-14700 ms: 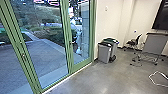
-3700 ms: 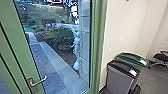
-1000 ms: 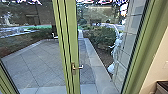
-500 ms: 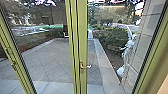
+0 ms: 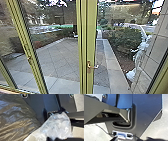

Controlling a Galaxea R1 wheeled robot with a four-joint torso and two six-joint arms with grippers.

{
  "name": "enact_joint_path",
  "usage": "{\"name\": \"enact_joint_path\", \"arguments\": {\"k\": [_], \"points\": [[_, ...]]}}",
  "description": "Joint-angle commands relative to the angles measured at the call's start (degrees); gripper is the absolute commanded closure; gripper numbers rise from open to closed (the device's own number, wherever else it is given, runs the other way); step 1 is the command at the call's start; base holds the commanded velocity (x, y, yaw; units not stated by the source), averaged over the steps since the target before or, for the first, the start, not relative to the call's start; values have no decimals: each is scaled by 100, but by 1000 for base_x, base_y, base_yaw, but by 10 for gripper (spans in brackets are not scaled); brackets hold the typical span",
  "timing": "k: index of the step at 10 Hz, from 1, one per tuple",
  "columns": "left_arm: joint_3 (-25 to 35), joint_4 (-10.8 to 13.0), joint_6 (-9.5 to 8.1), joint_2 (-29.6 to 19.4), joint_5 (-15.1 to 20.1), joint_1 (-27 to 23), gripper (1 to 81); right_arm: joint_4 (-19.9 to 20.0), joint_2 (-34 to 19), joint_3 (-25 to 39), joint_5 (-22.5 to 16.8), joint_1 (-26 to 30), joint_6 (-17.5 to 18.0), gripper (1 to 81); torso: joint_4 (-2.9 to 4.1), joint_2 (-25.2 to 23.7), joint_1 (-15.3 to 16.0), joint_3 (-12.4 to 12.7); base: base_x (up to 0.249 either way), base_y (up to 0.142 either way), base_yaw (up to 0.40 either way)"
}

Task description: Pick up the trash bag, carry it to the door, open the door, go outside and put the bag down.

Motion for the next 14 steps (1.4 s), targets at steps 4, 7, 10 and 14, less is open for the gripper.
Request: {"name": "enact_joint_path", "arguments": {"k": [4, 7, 10, 14], "points": [[6, 52, 20, -22, 426, -252, 811, -55, -4, 12, -312, 221, -7, 10, 0, 0, -2, 0, 0, 0, 257], [-12, 87, 20, -5, 426, -260, 811, -37, 5, -32, -312, 212, -7, 10, 0, 0, 0, 0, 0, 0, 168], [-135, 70, 12, 39, 426, -252, 811, -37, 84, -155, -303, 204, -7, 10, 0, 0, 0, 0, 0, 0, -66], [-188, 35, -15, 126, 417, -304, 811, 7, 172, -313, -348, 221, 11, 10, 0, 0, 0, 0, 0, -48, 0]]}}
